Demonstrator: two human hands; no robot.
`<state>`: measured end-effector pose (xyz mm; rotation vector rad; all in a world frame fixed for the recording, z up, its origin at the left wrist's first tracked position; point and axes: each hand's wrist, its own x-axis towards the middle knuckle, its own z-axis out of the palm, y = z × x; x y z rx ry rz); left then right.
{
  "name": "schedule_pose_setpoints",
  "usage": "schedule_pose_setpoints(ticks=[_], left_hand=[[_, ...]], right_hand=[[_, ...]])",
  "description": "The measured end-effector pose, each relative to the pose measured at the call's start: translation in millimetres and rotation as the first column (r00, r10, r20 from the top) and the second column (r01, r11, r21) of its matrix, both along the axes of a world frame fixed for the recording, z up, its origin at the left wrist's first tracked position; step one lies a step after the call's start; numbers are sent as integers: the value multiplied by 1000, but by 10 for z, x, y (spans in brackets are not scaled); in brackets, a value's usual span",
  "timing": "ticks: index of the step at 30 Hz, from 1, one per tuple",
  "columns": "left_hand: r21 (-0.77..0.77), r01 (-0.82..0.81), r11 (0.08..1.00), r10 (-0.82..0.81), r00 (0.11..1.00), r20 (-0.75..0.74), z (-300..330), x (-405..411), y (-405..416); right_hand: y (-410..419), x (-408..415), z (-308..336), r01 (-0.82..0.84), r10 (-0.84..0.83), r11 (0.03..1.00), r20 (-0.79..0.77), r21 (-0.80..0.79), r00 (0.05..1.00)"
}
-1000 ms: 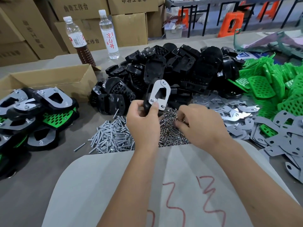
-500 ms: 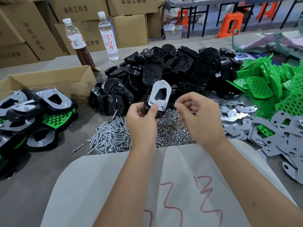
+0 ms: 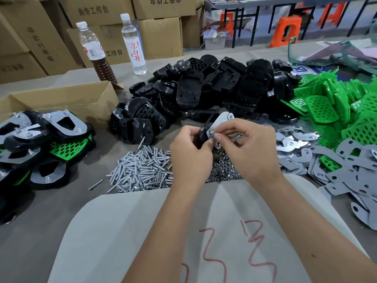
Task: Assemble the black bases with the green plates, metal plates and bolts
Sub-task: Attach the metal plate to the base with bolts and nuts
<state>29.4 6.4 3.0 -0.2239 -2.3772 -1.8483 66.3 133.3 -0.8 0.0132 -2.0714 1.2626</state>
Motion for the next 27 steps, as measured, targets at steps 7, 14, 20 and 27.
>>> schedule_pose_setpoints(ticks=[7, 14, 20, 27], left_hand=[[-48, 15, 999, -17, 999, -44, -60, 4, 10], [-28, 75, 997, -76, 997, -23, -75, 21, 15], [38, 55, 998, -54, 998, -40, -76, 46, 27], [60, 43, 997, -40, 998, -53, -73, 55, 31]], right_hand=[[16, -16, -1, -25, 24, 999, 27, 43, 999], [95, -29, -29, -78, 91, 983, 78, -166, 993], [87, -49, -56, -60, 79, 978, 88, -198, 993], [33, -24, -39, -45, 59, 983, 73, -176, 996]])
